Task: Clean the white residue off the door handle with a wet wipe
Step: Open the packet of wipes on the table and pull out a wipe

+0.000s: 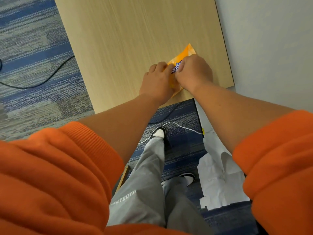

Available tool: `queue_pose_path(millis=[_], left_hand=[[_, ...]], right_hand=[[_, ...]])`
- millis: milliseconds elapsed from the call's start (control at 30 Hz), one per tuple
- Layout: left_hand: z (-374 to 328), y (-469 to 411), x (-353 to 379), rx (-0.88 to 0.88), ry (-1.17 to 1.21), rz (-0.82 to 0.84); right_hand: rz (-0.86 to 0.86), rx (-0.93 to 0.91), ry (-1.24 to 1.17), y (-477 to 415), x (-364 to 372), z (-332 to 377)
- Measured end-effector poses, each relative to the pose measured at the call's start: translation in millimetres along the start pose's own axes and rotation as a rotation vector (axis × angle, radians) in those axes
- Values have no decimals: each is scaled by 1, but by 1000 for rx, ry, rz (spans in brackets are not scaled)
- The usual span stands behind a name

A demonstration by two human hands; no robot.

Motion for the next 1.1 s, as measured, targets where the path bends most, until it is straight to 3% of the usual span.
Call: queue_pose_path(millis=[500,900,1100], left_hand=[[3,0,3,-1,23,-26],[3,0,3,-4,25,-11],[3,0,3,-13,27,-2]], right_hand=[[-47,-27,-28,11,-11,-4],[31,44,-18,0,7,1],[-47,9,-35,7,-3,1]])
Point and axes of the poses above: each hand's wrist, its own y-axis away from the middle knuckle, its own x-axis out of the palm, z = x × y, the point moved 9 cm from there along -y, towards the middle knuckle, and after that the axes turned 12 degrees about -x, right-handed, at the moved point
